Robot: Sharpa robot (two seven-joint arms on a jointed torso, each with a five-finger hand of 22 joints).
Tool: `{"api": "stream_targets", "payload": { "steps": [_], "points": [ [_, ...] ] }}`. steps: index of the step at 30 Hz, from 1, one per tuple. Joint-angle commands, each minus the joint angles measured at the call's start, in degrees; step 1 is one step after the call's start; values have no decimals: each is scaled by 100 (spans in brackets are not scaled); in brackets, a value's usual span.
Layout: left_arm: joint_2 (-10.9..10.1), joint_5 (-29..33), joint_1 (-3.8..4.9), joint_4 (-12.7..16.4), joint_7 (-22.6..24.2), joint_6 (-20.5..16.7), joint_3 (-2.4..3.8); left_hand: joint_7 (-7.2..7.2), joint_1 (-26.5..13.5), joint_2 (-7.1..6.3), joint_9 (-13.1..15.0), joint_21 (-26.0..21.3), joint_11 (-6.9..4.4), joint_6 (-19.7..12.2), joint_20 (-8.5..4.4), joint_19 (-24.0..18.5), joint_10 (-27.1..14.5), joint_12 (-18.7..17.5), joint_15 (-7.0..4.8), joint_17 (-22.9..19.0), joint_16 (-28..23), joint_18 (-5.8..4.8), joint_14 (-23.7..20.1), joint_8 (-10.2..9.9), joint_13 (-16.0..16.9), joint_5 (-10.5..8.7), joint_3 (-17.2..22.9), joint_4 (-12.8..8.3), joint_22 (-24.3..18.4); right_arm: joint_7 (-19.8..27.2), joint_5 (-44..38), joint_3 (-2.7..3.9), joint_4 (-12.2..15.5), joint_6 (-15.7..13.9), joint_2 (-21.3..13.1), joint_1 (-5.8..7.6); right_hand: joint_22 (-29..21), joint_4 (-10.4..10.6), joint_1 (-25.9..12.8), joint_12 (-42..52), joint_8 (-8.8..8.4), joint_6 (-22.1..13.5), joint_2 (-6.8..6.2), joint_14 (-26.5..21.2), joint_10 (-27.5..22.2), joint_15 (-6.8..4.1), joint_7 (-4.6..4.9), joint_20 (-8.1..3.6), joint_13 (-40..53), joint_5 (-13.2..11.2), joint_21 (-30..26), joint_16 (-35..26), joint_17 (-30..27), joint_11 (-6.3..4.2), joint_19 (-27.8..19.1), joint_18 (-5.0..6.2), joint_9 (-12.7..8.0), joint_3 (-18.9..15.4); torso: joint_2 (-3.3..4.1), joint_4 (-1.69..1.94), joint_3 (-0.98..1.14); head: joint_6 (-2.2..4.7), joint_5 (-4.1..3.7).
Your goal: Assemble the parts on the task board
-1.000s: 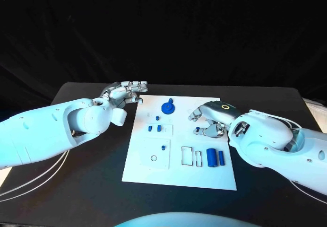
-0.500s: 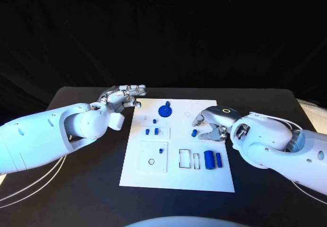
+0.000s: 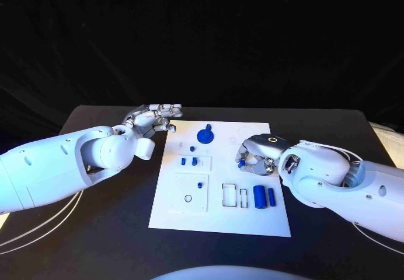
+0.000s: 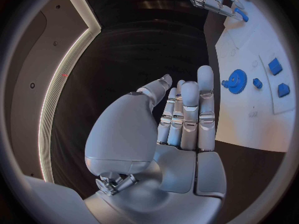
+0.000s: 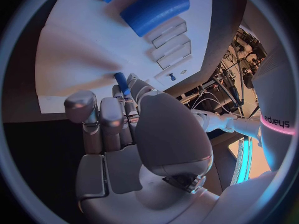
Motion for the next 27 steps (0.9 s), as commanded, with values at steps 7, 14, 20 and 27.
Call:
{"api": "stream_targets", "payload": {
  "steps": [7,14,20,27],
  "points": [
    [1,-25,3,28,18,116,4,7,48,8,5,-23,15,-40,2,-40,-44,24,0,-5,-11,64,-29,14,6,26,-7,-42,-7,5,-109,-19,-90,-69,74,-32,144,-190,269,15,60,230,212,137,389,-87,27,-37,1,-28,121,82,49,-79,120,-13,24,381,-4,-1,1,-25,0],
    [2,-25,3,21,17,111,4,7,48,8,5,-23,15,-40,2,-40,-44,24,0,-5,-11,64,-29,14,6,26,-7,-42,-7,23,-194,-19,-87,-414,75,-36,272,-456,482,-11,41,286,219,146,640,-112,67,-71,16,-28,216,147,117,-94,170,-38,18,746,-9,-2,3,-30,11],
    [4,-25,2,10,28,116,4,10,40,19,6,-23,18,-42,4,-43,-50,40,2,-12,-6,64,-34,22,7,23,-14,-40,-9,25,46,1,209,-703,-56,-34,310,-582,398,-114,-59,223,119,130,738,-105,122,-66,13,-26,254,148,106,-68,174,-45,-20,1028,-8,-9,6,-25,22],
    [19,-25,2,3,40,127,4,14,-13,7,7,-26,24,-50,10,-48,-63,58,10,-17,4,61,-37,31,8,13,-56,-17,-13,5,223,69,640,-937,-229,50,332,-621,336,-160,-82,222,65,124,758,-101,144,-61,15,-25,273,148,101,-57,177,-47,-26,1110,-7,-8,0,-12,5]
  ]
}}
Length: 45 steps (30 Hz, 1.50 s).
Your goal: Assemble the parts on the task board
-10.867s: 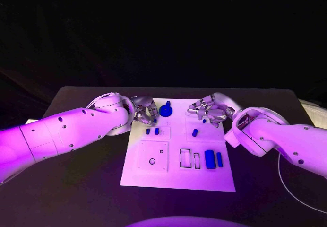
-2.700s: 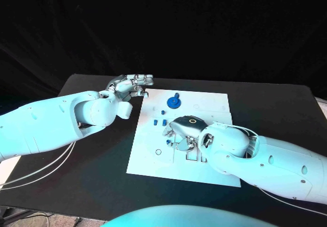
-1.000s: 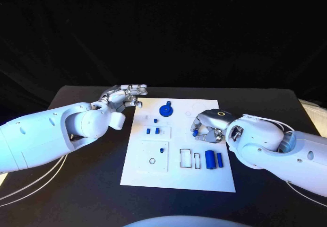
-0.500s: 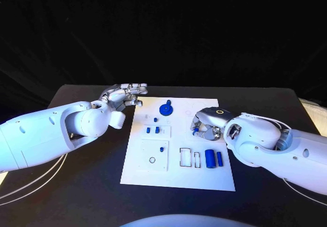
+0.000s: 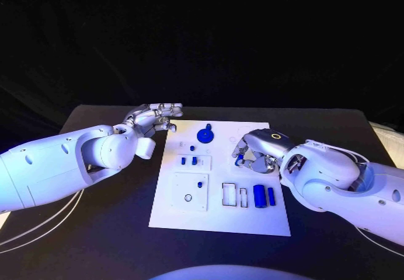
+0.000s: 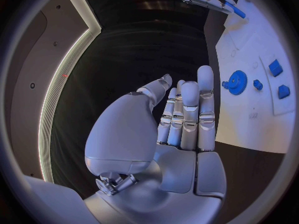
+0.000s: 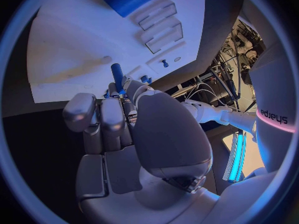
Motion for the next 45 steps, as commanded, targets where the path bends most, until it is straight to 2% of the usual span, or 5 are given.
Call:
{"api": "stream_targets", "payload": {
  "steps": [1,14,20,30,45],
  "points": [
    [20,-19,2,3,47,115,4,-7,-13,7,7,-26,3,-28,10,-48,-42,10,9,-5,4,61,-36,31,8,13,-40,-1,-4,6,164,18,177,-325,-24,39,11,-383,-35,-25,-30,-5,-65,114,307,-30,45,9,36,19,27,22,-8,-252,26,-48,-6,409,3,6,-2,2,-7],
    [69,-18,2,-14,49,135,5,-8,-17,7,8,-26,3,-30,11,-49,-46,15,9,-11,4,61,-39,34,8,13,-46,0,-6,209,180,-19,484,-351,742,-202,14,-475,-76,-90,-49,-2,-108,103,337,-25,69,17,42,33,37,21,-18,-237,18,-45,-13,559,10,23,-5,-35,80],
    [71,-18,2,9,51,146,5,-8,-17,7,8,-26,3,-30,11,-49,-46,15,9,-11,4,61,-39,34,8,13,-46,0,-6,310,133,-82,318,-318,1058,-410,20,-514,-91,-109,-52,0,-125,101,351,-23,75,19,45,33,45,23,-21,-233,16,-45,-14,614,12,21,-23,-72,130],
    [62,-17,3,51,45,147,5,-8,-17,7,8,-26,3,-30,11,-49,-46,15,9,-11,4,61,-39,34,8,13,-46,0,-6,453,203,-99,-76,-262,1392,-766,17,-541,-108,-124,-52,3,-140,98,360,-23,81,20,47,35,45,23,-23,-229,12,-43,-15,649,12,13,-4,-142,240],
    [60,-17,3,56,36,146,5,-10,-17,10,8,-27,1,-33,12,-51,-50,23,9,-19,5,62,-42,38,9,15,-53,-1,-7,488,166,-114,-390,-124,1564,-874,13,-560,-118,-134,-53,2,-147,98,364,-23,83,20,47,36,44,29,-17,-228,8,-42,-16,673,6,1,-2,-198,301]
  ]
}}
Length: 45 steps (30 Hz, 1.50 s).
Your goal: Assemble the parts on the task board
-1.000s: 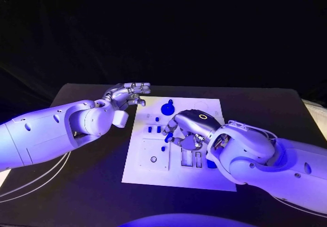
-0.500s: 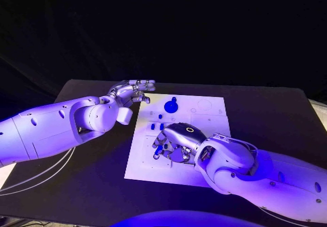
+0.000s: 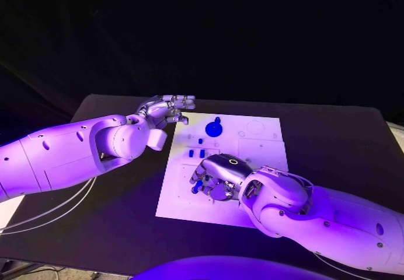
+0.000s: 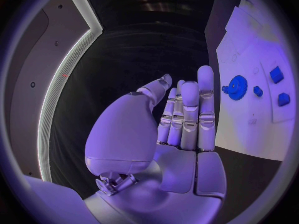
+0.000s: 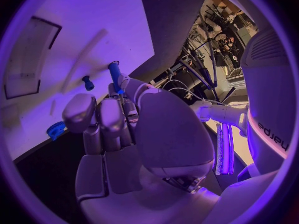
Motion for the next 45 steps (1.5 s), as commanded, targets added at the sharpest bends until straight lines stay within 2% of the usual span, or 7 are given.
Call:
{"api": "stream_targets", "payload": {
  "steps": [1,10,17,24,30,43,45],
  "points": [
    [6,-15,2,16,33,106,3,-8,-17,10,8,-27,1,-34,-8,-30,-50,23,9,-5,5,62,-42,38,9,15,-22,-1,-8,67,-83,-4,-43,110,22,-9,3,-49,42,43,-20,1,42,98,316,-24,44,20,44,15,22,33,1,-276,9,-42,-5,97,-3,-3,0,-10,8],
    [3,-15,3,18,25,103,3,-8,-17,10,8,-27,1,-34,-8,-30,-50,23,9,-5,5,62,-42,38,9,15,-22,-1,-8,39,-296,-13,-134,173,79,-11,9,-66,8,27,-19,4,37,97,324,-21,45,22,46,16,28,37,2,-273,7,-43,-5,131,0,1,0,-19,6],
    [7,-15,3,20,23,104,3,-9,-14,12,8,-28,0,-35,-8,-31,-52,27,8,-9,5,63,-44,40,9,16,-23,-3,-9,55,-369,-86,-204,360,207,-13,7,-71,-30,18,-18,9,22,96,333,-20,42,24,48,16,28,38,1,-275,3,-42,-4,138,1,2,2,-38,17],
    [0,-15,3,24,17,102,3,-10,-11,15,9,-28,-1,-36,-8,-31,-54,31,7,-13,6,63,-46,42,9,17,-24,-5,-10,11,-397,-108,-204,487,221,-15,3,-75,-54,13,-16,14,13,95,339,-20,40,25,50,15,26,41,2,-276,0,-41,-4,140,-6,-5,-5,-53,20],
    [-3,-15,3,28,8,109,4,-10,-11,15,9,-28,-1,-36,-8,-31,-54,31,7,-13,6,63,-46,42,9,17,-24,-5,-10,-67,-549,-114,-177,469,219,-15,4,-74,-75,9,-14,19,12,95,344,-21,39,25,51,15,28,43,5,-278,-2,-41,-3,142,-2,-1,2,-60,20],
    [-8,-15,3,26,-3,119,4,-10,-11,15,9,-28,-1,-36,-8,-31,-54,31,7,-13,6,63,-46,42,9,17,-24,-5,-10,-230,-874,-116,16,394,93,-11,53,-97,-112,9,1,60,21,101,393,-29,23,22,61,18,59,70,34,-295,10,-48,6,170,-8,-7,0,-48,14],
    [-7,-15,3,24,-7,122,4,-10,-11,15,9,-28,-1,-36,-8,-31,-54,31,7,-13,6,63,-46,42,9,17,-24,-5,-10,-245,-894,-116,31,393,81,-10,53,-97,-113,9,1,61,21,101,393,-29,22,22,61,18,59,70,34,-295,10,-48,6,170,-12,-7,-1,-30,10]
  ]
}}
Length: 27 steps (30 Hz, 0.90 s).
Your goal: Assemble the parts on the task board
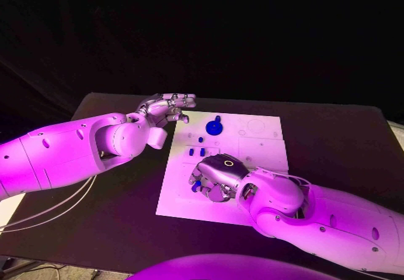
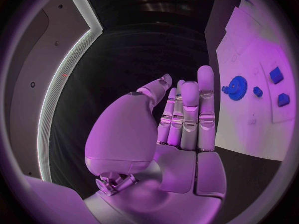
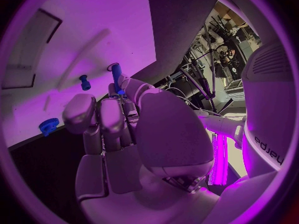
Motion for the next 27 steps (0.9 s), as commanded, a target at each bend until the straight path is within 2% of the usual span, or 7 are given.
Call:
{"api": "stream_targets", "payload": {
  "steps": [1,6,12,21,27],
  "points": [
    [6,-15,3,13,5,118,3,-10,-11,15,9,-28,-1,-37,-8,-32,-54,31,7,-6,6,63,-45,21,9,17,-25,-5,-5,-164,-219,-23,23,223,-16,-25,5,-82,-29,41,1,40,5,101,353,-29,2,22,26,20,35,22,6,-335,11,-49,4,124,-5,-1,0,19,-3],
    [9,-18,3,13,-7,144,3,-10,58,76,10,-26,-4,-50,-12,-37,-81,59,0,-38,8,68,-64,37,7,53,14,-43,-9,-179,-272,-22,32,233,-18,-22,16,-90,-43,41,6,56,6,101,371,-32,-2,20,29,21,43,24,7,-339,12,-50,7,131,2,7,1,35,-11],
    [10,-19,3,13,-11,148,3,-3,33,61,9,-25,3,-57,-10,-39,-90,71,5,-44,13,65,-68,43,7,62,-5,-39,-10,-181,-301,-22,17,274,11,-21,23,-95,-56,41,10,69,6,101,385,-34,-5,19,31,22,47,25,7,-343,13,-51,10,137,4,6,-2,50,-16],
    [10,-19,4,26,-19,145,3,-2,27,57,9,-25,4,-59,-9,-39,-93,74,6,-51,11,65,-70,44,7,62,-10,-38,-10,-201,-286,-31,-97,510,155,-10,12,-85,-193,6,-2,80,-39,101,395,-36,-12,15,31,19,42,36,13,-349,-2,-49,10,88,8,9,-1,25,-1],
    [8,-19,4,29,-24,138,3,-2,27,57,9,-25,4,-59,-9,-39,-93,74,6,-51,11,65,-70,44,7,62,-10,-38,-10,-189,-259,-41,-133,544,199,-3,12,-49,-347,-59,-35,18,-88,114,343,-24,-10,22,19,38,40,78,56,-338,-13,-51,-5,6,4,9,-1,15,2]
  ]
}}
